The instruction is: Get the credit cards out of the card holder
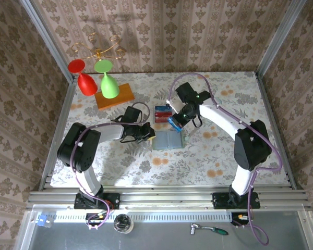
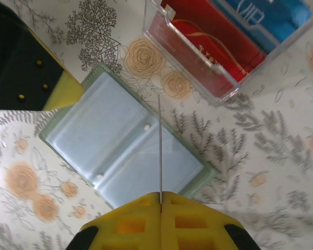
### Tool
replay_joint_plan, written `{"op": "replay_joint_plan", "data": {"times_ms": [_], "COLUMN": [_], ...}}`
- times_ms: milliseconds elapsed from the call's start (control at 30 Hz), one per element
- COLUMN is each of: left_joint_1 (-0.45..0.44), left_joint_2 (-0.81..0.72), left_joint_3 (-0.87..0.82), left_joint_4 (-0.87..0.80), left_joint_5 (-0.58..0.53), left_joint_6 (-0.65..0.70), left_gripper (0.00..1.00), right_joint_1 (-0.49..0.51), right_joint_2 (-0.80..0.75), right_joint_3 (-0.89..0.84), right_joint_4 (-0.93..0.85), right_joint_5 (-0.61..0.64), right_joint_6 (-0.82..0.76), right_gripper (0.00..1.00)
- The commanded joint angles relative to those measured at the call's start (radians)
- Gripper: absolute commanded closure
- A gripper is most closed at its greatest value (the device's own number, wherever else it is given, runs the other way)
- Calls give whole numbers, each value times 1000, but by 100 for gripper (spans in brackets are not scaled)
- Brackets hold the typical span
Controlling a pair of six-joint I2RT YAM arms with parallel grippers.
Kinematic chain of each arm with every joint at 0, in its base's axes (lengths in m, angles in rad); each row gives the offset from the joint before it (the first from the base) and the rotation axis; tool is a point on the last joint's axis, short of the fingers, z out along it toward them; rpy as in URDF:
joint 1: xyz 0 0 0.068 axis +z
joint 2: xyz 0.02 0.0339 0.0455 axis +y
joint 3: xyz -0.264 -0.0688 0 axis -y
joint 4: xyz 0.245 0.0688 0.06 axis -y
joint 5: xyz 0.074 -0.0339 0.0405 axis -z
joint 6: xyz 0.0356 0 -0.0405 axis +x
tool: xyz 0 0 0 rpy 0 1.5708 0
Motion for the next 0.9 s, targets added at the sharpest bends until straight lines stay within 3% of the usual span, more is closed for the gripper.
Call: {"op": "replay_joint_plan", "data": {"times_ms": [0,167,300,867], "left_joint_1": [14,21,22,22], "left_joint_2": [-56,-88,-101,-134], "left_joint_3": [-8,-33,-46,-42], "left_joint_4": [-28,-28,-38,-72], "left_joint_5": [-17,-23,-26,-49], "left_joint_6": [-6,-13,-15,-28], "left_gripper": [97,96,96,94], "right_joint_1": [4,15,13,4], "right_joint_2": [47,118,186,493], "right_joint_3": [75,162,275,789], "right_joint_4": [-100,-125,-170,-334], "right_joint_5": [54,148,151,144], "right_joint_6": [-292,-473,-549,-649], "right_gripper": [100,100,100,100]}}
